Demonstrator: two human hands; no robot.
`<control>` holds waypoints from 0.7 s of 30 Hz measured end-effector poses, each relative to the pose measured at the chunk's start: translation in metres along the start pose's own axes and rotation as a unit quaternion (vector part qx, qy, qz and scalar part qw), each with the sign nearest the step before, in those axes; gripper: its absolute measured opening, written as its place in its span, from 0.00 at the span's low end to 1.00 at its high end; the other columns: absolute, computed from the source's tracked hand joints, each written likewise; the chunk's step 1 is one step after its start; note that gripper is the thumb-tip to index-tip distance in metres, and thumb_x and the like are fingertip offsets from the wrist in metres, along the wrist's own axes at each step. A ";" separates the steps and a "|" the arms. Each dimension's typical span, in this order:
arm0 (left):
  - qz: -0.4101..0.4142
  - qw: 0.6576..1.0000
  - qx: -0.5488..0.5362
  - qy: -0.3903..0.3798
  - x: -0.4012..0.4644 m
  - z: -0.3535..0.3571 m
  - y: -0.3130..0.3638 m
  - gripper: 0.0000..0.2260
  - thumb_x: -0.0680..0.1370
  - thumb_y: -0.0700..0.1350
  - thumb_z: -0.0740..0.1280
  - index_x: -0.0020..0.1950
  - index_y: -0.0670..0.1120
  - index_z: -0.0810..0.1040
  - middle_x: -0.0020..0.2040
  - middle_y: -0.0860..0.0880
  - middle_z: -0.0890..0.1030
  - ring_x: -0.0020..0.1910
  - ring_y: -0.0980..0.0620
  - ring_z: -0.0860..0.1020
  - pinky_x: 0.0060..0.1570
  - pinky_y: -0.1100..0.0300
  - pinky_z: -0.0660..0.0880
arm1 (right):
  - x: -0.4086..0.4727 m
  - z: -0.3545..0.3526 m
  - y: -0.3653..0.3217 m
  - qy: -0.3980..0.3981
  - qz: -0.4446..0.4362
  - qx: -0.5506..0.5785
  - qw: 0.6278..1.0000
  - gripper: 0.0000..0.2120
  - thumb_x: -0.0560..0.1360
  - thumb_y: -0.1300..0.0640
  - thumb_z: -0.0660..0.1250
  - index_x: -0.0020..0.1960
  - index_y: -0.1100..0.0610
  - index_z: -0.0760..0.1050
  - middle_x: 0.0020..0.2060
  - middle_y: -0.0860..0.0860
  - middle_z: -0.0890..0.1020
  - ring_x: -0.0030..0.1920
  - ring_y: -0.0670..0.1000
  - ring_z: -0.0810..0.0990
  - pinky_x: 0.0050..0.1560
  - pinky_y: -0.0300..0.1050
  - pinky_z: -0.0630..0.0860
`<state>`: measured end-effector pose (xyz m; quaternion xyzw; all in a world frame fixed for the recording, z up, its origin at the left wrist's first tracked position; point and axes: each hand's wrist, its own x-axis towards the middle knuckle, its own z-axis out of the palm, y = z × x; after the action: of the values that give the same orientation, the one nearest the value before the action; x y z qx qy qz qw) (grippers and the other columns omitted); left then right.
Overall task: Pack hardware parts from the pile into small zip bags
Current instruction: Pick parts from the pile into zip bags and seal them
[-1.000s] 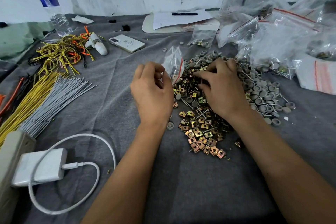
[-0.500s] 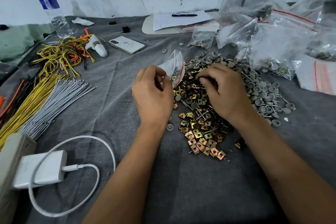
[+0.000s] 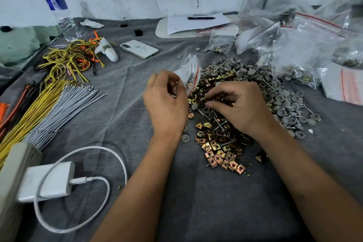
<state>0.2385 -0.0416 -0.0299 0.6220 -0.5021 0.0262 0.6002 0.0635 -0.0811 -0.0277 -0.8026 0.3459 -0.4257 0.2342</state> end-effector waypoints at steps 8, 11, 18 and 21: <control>0.004 1.000 -0.004 0.002 0.000 0.001 -0.001 0.05 0.75 0.36 0.71 0.45 0.45 0.80 0.41 0.48 0.80 0.41 0.51 0.77 0.42 0.53 0.76 | -0.001 0.000 0.003 0.004 0.011 0.057 0.998 0.09 0.71 0.62 0.80 0.48 0.52 0.86 0.40 0.43 0.87 0.44 0.43 0.86 0.48 0.33 0.79; 0.011 1.000 -0.008 -0.008 0.000 0.002 -0.002 0.04 0.75 0.37 0.71 0.44 0.45 0.80 0.41 0.48 0.80 0.40 0.51 0.77 0.42 0.53 0.76 | 0.000 0.001 0.002 0.005 0.018 0.071 0.997 0.10 0.71 0.61 0.80 0.48 0.48 0.85 0.42 0.41 0.87 0.44 0.44 0.86 0.47 0.33 0.78; 0.022 0.997 -0.030 -0.066 -0.001 0.006 -0.005 0.04 0.76 0.39 0.71 0.44 0.47 0.80 0.38 0.54 0.80 0.38 0.56 0.79 0.39 0.54 0.78 | -0.002 0.001 0.000 0.023 0.003 0.049 0.999 0.09 0.71 0.57 0.81 0.47 0.47 0.84 0.39 0.41 0.86 0.42 0.43 0.86 0.44 0.33 0.79; 0.054 0.992 -0.038 -0.104 -0.003 0.008 -0.005 0.03 0.75 0.39 0.72 0.44 0.47 0.81 0.38 0.55 0.81 0.38 0.55 0.80 0.38 0.57 0.77 | -0.001 0.001 -0.001 0.036 -0.021 0.000 0.999 0.07 0.72 0.59 0.79 0.49 0.53 0.86 0.43 0.42 0.86 0.45 0.42 0.85 0.49 0.36 0.81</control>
<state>0.2354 -0.0472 -0.0379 0.5700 -0.5954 -0.0248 0.5657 0.0637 -0.0798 -0.0281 -0.7938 0.3373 -0.4595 0.2122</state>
